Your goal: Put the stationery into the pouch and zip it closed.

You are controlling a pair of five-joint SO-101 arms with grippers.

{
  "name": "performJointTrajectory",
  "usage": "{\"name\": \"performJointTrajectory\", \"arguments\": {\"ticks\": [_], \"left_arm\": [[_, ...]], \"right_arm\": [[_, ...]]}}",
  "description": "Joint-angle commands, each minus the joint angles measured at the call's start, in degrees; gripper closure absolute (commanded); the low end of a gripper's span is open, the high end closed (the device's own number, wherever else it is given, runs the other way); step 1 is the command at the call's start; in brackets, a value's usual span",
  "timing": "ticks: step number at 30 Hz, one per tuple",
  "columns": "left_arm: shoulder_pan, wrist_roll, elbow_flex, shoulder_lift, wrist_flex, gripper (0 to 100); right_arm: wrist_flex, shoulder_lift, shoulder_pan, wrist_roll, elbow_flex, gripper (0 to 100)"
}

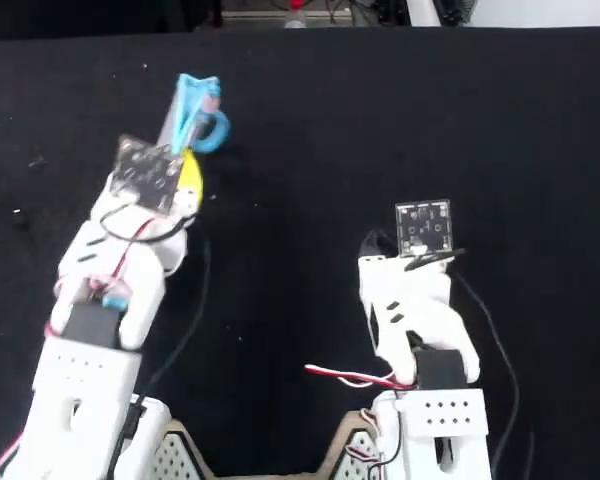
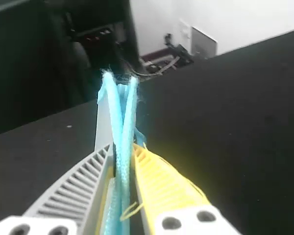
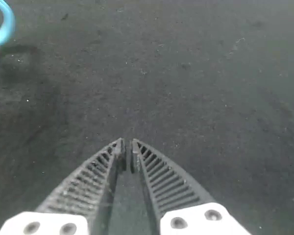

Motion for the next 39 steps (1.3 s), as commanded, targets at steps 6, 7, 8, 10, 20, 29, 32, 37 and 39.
{"name": "performJointTrajectory", "arguments": {"ticks": [6,7,8,10,20,29,32,37,39], "left_arm": [[6.46,1.05,-9.54,19.69,-1.76,93],[6.9,1.76,-9.8,20.92,-1.76,89],[7.16,3.78,-9.89,21.8,-1.76,86],[6.99,9.93,-9.89,23.74,-2.02,80],[7.96,14.68,-14.99,22.33,3.96,79],[5.85,12.66,-21.41,24.88,9.85,78],[6.29,12.57,-21.76,24.62,12.48,79],[5.32,12.57,-19.82,20.31,20.75,84],[3.03,12.57,-17.1,17.76,21.54,93]], "right_arm": [[-0.88,-0.48,0.97,-0.35,-0.04,98.4],[-0.88,-0.48,0.97,-0.35,-0.04,98.4],[-0.88,-0.48,0.97,-0.35,-0.04,98.4],[-0.88,-0.48,0.97,-0.35,-0.04,98.4],[-1.23,-0.48,0.88,-0.35,0.57,98.4],[-1.23,-0.48,0.88,-0.35,0.57,98.4],[-1.23,-0.48,0.88,-0.35,0.57,98.4],[-1.23,-0.48,0.88,-0.62,0.66,98.4],[-1.23,-0.48,0.88,-0.7,0.57,98.6]]}}
